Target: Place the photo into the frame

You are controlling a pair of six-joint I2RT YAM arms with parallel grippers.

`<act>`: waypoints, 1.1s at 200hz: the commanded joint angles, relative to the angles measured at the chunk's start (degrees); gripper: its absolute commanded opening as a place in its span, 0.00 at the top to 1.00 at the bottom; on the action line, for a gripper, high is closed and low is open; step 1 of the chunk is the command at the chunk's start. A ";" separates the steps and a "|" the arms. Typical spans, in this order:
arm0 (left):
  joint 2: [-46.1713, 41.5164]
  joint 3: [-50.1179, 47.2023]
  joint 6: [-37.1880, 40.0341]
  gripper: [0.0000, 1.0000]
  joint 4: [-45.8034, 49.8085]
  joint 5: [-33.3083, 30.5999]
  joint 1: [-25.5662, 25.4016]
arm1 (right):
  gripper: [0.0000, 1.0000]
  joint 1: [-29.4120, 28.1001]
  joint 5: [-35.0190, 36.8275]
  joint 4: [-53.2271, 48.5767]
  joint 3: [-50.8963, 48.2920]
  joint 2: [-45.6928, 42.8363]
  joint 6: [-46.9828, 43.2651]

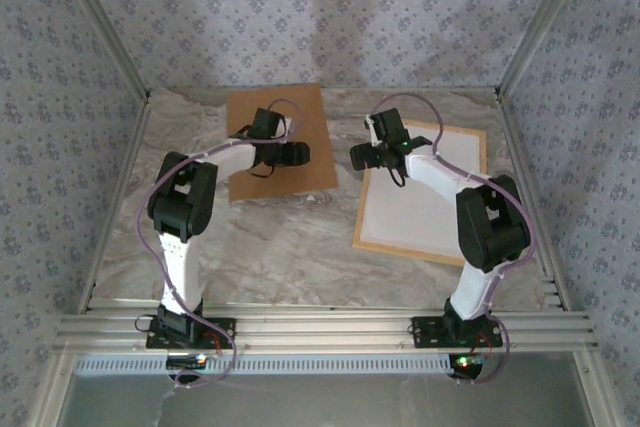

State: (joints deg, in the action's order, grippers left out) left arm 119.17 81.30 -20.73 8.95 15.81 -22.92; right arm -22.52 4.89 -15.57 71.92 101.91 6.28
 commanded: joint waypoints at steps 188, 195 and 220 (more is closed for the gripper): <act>-34.97 -30.45 -6.42 0.28 -8.99 -7.77 9.01 | 0.09 -5.03 -10.47 3.57 3.17 2.82 14.12; -32.54 -27.27 -4.99 0.26 -7.60 -8.37 10.60 | 0.09 -5.02 -11.12 4.19 4.15 3.99 16.08; -21.68 -15.39 -1.19 0.23 0.43 -6.28 16.42 | 0.10 -5.22 -12.37 6.39 7.55 8.31 22.91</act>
State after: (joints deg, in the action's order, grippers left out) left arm 89.76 56.42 -25.65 3.57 10.44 -10.61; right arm -28.01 -5.67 -10.96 75.68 106.19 20.32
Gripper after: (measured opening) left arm 0.766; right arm 0.907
